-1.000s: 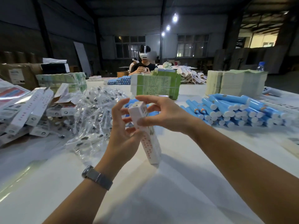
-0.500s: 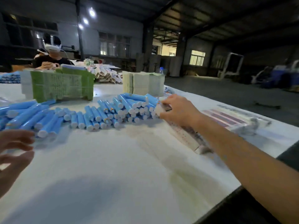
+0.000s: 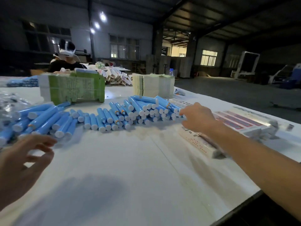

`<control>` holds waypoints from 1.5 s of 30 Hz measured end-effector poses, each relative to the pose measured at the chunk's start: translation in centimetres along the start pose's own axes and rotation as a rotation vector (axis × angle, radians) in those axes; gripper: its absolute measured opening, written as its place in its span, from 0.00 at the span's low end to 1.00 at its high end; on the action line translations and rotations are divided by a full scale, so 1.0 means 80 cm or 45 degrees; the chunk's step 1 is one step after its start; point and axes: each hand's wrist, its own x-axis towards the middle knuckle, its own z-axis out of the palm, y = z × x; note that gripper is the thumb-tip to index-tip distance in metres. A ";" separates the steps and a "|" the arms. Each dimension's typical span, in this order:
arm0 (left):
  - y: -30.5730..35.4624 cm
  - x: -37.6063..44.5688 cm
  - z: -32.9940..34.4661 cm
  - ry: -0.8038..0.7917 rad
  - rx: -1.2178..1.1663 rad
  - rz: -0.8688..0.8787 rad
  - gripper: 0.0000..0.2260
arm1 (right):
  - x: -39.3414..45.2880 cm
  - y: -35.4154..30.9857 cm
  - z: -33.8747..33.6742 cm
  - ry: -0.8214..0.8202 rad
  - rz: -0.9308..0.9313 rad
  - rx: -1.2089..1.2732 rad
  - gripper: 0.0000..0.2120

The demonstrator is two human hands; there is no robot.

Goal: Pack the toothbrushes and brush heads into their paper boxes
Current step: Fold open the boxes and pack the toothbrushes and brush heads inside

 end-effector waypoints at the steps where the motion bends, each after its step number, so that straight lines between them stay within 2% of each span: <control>1: 0.021 0.003 -0.006 -0.005 -0.115 -0.027 0.10 | -0.002 -0.032 -0.006 0.034 -0.066 0.118 0.13; 2: 0.032 0.006 -0.004 0.016 -0.136 -0.088 0.10 | -0.005 -0.069 -0.013 0.062 -0.149 0.273 0.12; 4: 0.038 0.014 -0.003 -0.006 -0.194 -0.124 0.21 | -0.019 -0.149 -0.027 0.078 -0.346 0.649 0.11; 6: 0.043 0.019 -0.002 -0.020 -0.297 -0.193 0.27 | -0.034 -0.233 -0.045 0.062 -0.542 0.987 0.09; 7: 0.042 0.018 -0.002 0.034 -0.353 -0.248 0.26 | -0.039 -0.273 -0.055 0.076 -0.619 1.129 0.08; 9: 0.042 0.014 -0.007 0.108 -0.264 -0.245 0.24 | -0.044 -0.348 -0.079 0.149 -0.696 1.427 0.06; 11: 0.040 0.015 -0.013 0.160 -0.230 -0.318 0.20 | -0.052 -0.413 -0.105 0.200 -0.694 1.720 0.05; 14: 0.031 0.016 -0.028 0.238 -0.383 -0.400 0.15 | -0.068 -0.487 -0.126 0.142 -0.667 2.018 0.06; 16: 0.019 0.017 -0.046 0.370 -0.529 -0.547 0.12 | -0.078 -0.514 -0.124 0.175 -0.739 2.036 0.05; 19: -0.002 0.024 -0.078 0.381 -0.321 -0.739 0.10 | -0.079 -0.527 -0.113 0.156 -0.820 2.076 0.06; 21: -0.026 0.030 -0.106 0.512 -0.051 -0.769 0.10 | -0.077 -0.526 -0.106 0.115 -0.864 2.161 0.08; 23: -0.051 0.039 -0.136 0.732 0.121 -0.822 0.03 | -0.079 -0.525 -0.100 0.087 -0.936 2.132 0.08; 24: -0.064 0.044 -0.151 0.829 0.343 -0.863 0.04 | -0.079 -0.524 -0.096 0.079 -0.958 2.124 0.08; 25: -0.081 0.043 -0.169 0.861 0.616 -0.899 0.10 | -0.079 -0.522 -0.095 0.070 -0.964 2.133 0.08; 28: -0.140 0.025 -0.228 0.826 1.072 -1.072 0.27 | -0.079 -0.518 -0.095 0.042 -0.968 2.197 0.07; 30: -0.174 0.011 -0.261 0.753 1.098 -1.220 0.31 | -0.080 -0.518 -0.094 0.039 -1.013 2.181 0.07; 32: -0.196 0.003 -0.279 0.775 1.031 -1.243 0.28 | -0.082 -0.520 -0.093 0.018 -1.060 2.172 0.08; 35: -0.205 -0.004 -0.276 0.698 1.262 -1.119 0.22 | -0.081 -0.524 -0.093 0.001 -1.092 2.170 0.08; 38: -0.204 -0.007 -0.270 0.633 1.216 -1.104 0.18 | -0.083 -0.525 -0.091 -0.007 -1.109 2.145 0.08; 42: -0.169 -0.006 -0.266 0.445 1.205 -1.022 0.19 | -0.087 -0.527 -0.086 -0.047 -1.116 2.082 0.10; 45: -0.122 -0.010 -0.260 0.451 1.265 -0.871 0.21 | -0.085 -0.526 -0.084 -0.041 -1.105 2.038 0.10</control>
